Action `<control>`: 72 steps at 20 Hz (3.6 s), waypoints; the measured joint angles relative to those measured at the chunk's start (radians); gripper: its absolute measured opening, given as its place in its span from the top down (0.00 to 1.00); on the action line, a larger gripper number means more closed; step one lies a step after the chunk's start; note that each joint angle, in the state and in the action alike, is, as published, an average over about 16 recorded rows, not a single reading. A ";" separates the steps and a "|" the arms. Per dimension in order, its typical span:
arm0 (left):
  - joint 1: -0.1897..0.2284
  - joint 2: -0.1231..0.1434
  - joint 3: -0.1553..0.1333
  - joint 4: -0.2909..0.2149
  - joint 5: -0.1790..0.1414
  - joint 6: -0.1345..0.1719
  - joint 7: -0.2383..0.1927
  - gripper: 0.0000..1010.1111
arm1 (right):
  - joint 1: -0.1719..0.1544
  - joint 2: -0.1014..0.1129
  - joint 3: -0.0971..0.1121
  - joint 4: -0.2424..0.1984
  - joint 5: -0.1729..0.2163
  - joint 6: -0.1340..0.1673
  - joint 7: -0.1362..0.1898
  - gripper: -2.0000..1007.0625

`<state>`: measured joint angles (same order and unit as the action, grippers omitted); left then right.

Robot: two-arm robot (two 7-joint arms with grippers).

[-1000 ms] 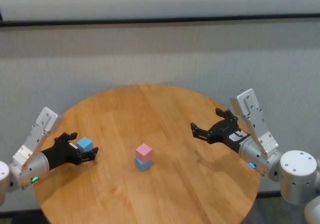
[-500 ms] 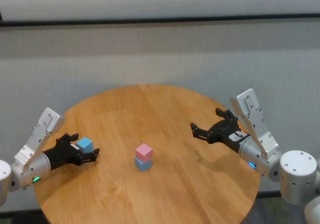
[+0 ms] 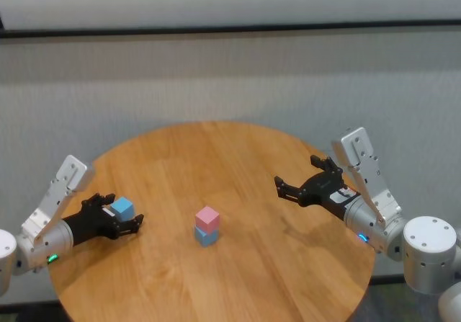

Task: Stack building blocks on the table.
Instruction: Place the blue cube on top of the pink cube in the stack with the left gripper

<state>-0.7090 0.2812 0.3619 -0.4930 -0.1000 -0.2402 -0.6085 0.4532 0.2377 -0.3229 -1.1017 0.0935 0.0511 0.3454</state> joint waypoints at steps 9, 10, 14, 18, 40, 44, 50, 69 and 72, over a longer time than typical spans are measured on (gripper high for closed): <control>-0.002 -0.001 0.000 0.001 0.010 0.002 -0.005 0.30 | 0.000 0.000 0.000 0.000 0.000 0.000 0.000 0.00; -0.001 0.000 0.000 -0.002 0.011 0.004 -0.005 0.34 | 0.000 0.000 0.000 0.000 0.000 0.000 0.000 0.00; 0.016 0.007 0.000 -0.038 0.014 0.027 0.001 0.46 | 0.000 0.000 0.000 0.000 0.000 0.000 0.000 0.00; 0.054 0.025 0.001 -0.124 0.015 0.076 0.009 0.54 | 0.000 0.000 0.000 0.000 0.000 0.000 0.000 0.00; 0.284 0.171 0.074 -0.799 0.000 0.393 0.021 0.60 | 0.000 0.000 0.000 0.000 0.000 0.000 0.000 0.00; 0.283 0.174 0.092 -0.822 -0.002 0.406 0.024 0.60 | 0.000 0.000 0.000 0.000 0.000 0.000 0.000 0.00; 0.268 0.168 0.113 -0.827 -0.008 0.407 0.031 0.60 | 0.000 0.000 0.000 0.000 0.000 0.000 0.000 0.00; 0.189 0.115 0.161 -0.754 -0.014 0.411 0.057 0.60 | 0.000 0.000 0.000 0.000 0.000 0.000 0.000 0.00; 0.181 0.106 0.166 -0.738 -0.013 0.417 0.060 0.60 | 0.000 0.000 0.000 0.000 0.000 0.000 0.000 0.00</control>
<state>-0.5276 0.3877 0.5278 -1.2313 -0.1127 0.1767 -0.5482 0.4533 0.2377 -0.3228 -1.1017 0.0935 0.0511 0.3455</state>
